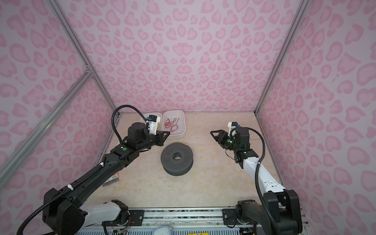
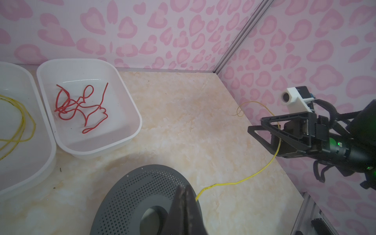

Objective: Wrap the cables

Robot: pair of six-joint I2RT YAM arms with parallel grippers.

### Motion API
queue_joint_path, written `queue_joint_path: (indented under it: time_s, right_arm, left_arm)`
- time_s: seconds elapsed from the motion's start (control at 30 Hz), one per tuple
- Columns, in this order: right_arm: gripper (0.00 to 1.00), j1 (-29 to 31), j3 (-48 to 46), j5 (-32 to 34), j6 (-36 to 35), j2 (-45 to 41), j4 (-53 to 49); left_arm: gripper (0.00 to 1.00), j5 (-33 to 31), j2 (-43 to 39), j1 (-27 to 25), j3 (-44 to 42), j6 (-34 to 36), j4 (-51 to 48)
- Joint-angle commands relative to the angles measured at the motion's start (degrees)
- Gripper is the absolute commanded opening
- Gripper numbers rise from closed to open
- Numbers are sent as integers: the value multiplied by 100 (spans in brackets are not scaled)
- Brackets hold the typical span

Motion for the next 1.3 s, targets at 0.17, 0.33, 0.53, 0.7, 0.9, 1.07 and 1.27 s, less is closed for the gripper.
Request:
queue_joint_path:
  time_s: [0.17, 0.33, 0.53, 0.7, 0.9, 1.07, 1.27]
  right_arm:
    - [71, 211, -233, -77, -114, -161, -14]
    - [75, 369, -196, -15, -269, -124, -234]
    - [77, 573, -244, 195, -387, 198, -322]
    - [79, 903, -501, 193, -80, 142, 250]
    - [79, 1654, -343, 817, 664, 14, 614]
    - [79, 2658, -294, 1890, 1775, 212, 1471]
    - [78, 3196, -36, 2489, 2669, 1092, 2758]
  left_arm:
    - [4, -592, 166, -12, 183, -298, 171]
    - [4, -978, 220, -29, 268, -503, 249]
    - [4, -1466, 203, -56, 385, -601, 317]
    - [4, -1612, 269, -56, 438, -720, 409]
    - [4, -1644, 324, -152, 333, -813, 662]
    - [4, -1709, 292, -212, 281, -909, 832]
    - [4, -1692, 288, -293, 211, -1003, 969]
